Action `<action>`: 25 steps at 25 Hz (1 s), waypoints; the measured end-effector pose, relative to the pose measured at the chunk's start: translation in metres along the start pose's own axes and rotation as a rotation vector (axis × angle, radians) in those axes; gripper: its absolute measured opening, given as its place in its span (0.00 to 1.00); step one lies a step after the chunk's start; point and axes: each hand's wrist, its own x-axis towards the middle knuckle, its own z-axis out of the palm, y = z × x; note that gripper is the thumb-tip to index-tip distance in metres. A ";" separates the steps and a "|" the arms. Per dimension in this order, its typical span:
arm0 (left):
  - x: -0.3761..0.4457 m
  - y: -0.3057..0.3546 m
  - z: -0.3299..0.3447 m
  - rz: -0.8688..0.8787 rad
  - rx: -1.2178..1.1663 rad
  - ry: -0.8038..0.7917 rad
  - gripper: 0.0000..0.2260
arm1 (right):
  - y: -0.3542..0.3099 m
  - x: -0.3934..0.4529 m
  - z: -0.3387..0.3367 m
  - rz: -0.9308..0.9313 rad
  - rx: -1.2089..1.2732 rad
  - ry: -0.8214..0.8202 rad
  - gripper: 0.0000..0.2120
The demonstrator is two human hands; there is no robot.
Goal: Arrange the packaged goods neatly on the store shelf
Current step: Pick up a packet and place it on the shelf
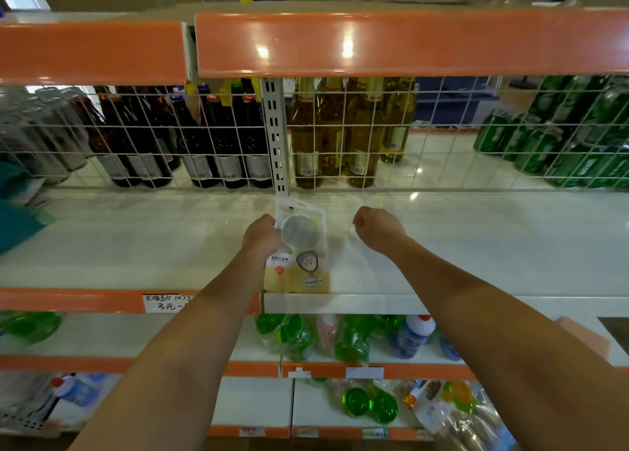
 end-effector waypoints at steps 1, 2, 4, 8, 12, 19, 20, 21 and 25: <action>-0.001 -0.001 0.002 0.010 0.049 -0.004 0.14 | 0.002 0.000 0.001 -0.002 -0.001 -0.005 0.14; -0.001 -0.002 0.003 0.021 0.100 -0.010 0.14 | 0.004 0.000 0.002 -0.003 -0.006 -0.008 0.14; -0.002 -0.006 0.007 0.037 0.171 -0.015 0.15 | 0.007 0.000 0.003 0.002 -0.019 -0.016 0.13; -0.006 -0.006 0.011 0.026 0.207 0.036 0.17 | 0.010 -0.003 0.008 -0.003 -0.057 -0.045 0.13; -0.016 -0.002 0.004 0.018 0.304 0.044 0.19 | 0.002 0.000 0.007 -0.061 -0.140 -0.098 0.14; -0.044 0.003 -0.036 0.125 0.599 0.006 0.21 | -0.056 0.015 -0.001 -0.286 -0.206 -0.120 0.16; -0.049 0.000 -0.041 0.129 0.611 0.019 0.21 | -0.067 0.014 0.000 -0.316 -0.211 -0.124 0.16; -0.056 -0.006 -0.048 0.119 0.615 0.038 0.21 | -0.080 0.013 0.003 -0.358 -0.220 -0.129 0.16; -0.079 -0.051 -0.080 -0.012 0.574 0.112 0.21 | -0.136 0.007 0.023 -0.533 -0.229 -0.137 0.16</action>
